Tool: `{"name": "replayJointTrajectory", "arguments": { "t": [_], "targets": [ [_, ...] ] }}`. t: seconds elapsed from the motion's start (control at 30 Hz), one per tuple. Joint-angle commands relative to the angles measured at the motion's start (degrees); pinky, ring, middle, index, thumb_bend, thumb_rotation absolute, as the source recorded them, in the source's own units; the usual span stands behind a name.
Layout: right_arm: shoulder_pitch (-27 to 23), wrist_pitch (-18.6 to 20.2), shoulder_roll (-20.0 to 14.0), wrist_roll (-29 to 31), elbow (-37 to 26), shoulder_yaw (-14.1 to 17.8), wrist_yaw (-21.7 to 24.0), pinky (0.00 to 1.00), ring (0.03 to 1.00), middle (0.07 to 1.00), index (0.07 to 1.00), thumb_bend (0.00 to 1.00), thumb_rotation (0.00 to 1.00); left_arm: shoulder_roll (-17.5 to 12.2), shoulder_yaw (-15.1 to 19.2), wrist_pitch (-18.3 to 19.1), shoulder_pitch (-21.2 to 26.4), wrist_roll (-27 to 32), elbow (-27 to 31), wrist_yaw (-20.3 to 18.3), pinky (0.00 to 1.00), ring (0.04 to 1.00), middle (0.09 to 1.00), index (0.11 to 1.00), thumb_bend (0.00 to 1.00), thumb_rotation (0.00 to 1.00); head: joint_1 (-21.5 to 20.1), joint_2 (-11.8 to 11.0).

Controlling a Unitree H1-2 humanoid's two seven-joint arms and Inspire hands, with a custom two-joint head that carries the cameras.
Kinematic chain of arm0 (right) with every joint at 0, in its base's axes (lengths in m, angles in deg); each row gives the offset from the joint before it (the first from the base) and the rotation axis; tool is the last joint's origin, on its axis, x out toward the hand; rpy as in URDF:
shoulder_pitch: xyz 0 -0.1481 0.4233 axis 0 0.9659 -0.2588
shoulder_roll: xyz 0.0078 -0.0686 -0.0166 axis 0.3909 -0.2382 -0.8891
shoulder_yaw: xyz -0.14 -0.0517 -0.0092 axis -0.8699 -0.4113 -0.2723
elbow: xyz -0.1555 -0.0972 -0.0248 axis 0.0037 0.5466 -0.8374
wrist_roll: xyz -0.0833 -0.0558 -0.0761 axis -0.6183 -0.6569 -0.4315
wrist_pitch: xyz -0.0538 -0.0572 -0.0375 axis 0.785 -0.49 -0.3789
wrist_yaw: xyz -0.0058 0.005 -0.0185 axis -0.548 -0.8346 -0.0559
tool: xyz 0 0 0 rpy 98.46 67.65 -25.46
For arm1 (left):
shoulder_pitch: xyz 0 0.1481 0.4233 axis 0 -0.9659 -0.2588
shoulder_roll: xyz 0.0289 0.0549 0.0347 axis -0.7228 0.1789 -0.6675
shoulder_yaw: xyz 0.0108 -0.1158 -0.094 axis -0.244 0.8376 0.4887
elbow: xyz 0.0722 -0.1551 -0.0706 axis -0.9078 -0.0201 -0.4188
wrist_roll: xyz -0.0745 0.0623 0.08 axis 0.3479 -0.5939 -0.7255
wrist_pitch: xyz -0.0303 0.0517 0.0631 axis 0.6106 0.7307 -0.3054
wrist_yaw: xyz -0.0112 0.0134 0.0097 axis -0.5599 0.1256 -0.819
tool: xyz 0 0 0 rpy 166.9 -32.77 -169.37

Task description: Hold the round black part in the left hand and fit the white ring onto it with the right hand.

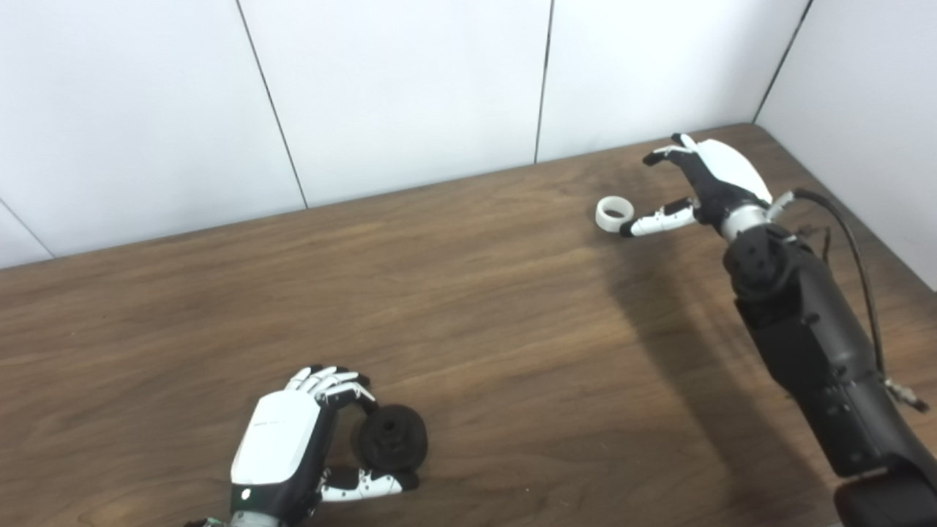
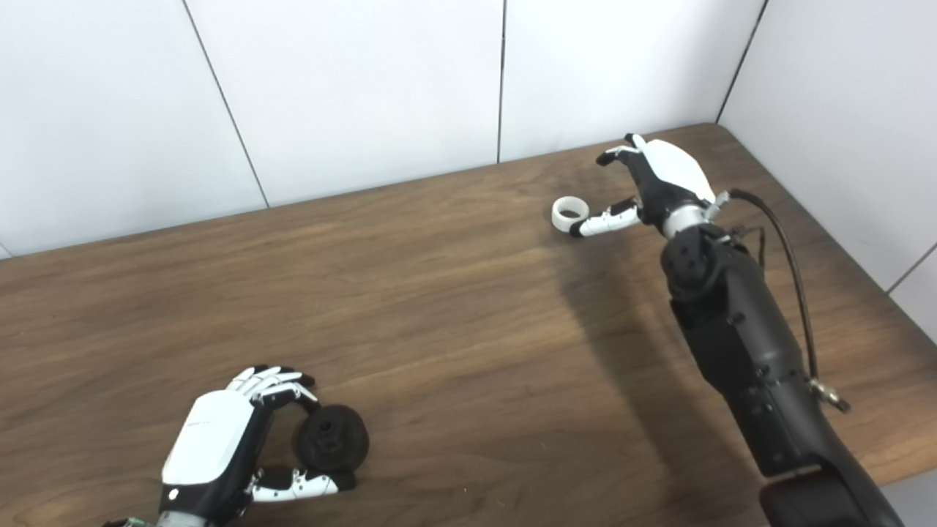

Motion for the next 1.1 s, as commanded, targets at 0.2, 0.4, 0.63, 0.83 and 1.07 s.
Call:
{"name": "replayJointTrajectory", "arguments": {
  "t": [0.2, 0.4, 0.63, 0.83, 1.07],
  "targets": [
    [-7.10, 0.01, -1.33, -1.74, 4.87, -1.33, 0.97, 0.96, 1.000, 0.997, 0.711, 0.89, 0.25, -1.36, 0.72, 1.81, -1.45, -0.52, -0.95, -2.92, 0.92, 0.837, 0.752, 0.484, 0.52, 0.05, -0.22, 0.06],
    [-8.91, 0.01, -0.75, -2.17, 7.87, -2.84, 1.06, 0.96, 1.000, 0.988, 0.699, 0.89, 0.27, -1.19, 0.87, 2.00, -1.35, -0.54, -0.97, -3.02, 0.91, 0.836, 0.751, 0.484, 0.52, 0.05, -0.37, 0.02],
    [-10.49, 0.01, 0.26, -2.64, 11.01, -3.32, 0.91, 0.98, 1.000, 0.979, 0.693, 0.88, 0.25, -0.91, 0.95, 2.19, -1.37, -0.62, -0.80, -3.31, 0.91, 0.837, 0.752, 0.484, 0.52, 0.05, 0.16, 0.09],
    [-11.33, 0.02, 0.96, -3.49, 12.57, -3.62, 1.27, 1.00, 1.000, 0.970, 0.690, 0.89, 0.25, -0.83, 0.98, 1.80, -1.41, -0.61, -1.09, -2.83, 0.90, 0.830, 0.748, 0.484, 0.52, 0.05, 0.33, 0.18],
    [-12.01, 0.02, 1.11, -4.79, 13.70, -3.44, 1.78, 0.99, 1.000, 0.963, 0.690, 0.85, 0.27, -0.66, 1.12, 1.79, -1.64, -0.44, -0.73, -2.75, 0.91, 0.830, 0.747, 0.484, 0.52, 0.05, 0.72, 0.38]
  ]
}}
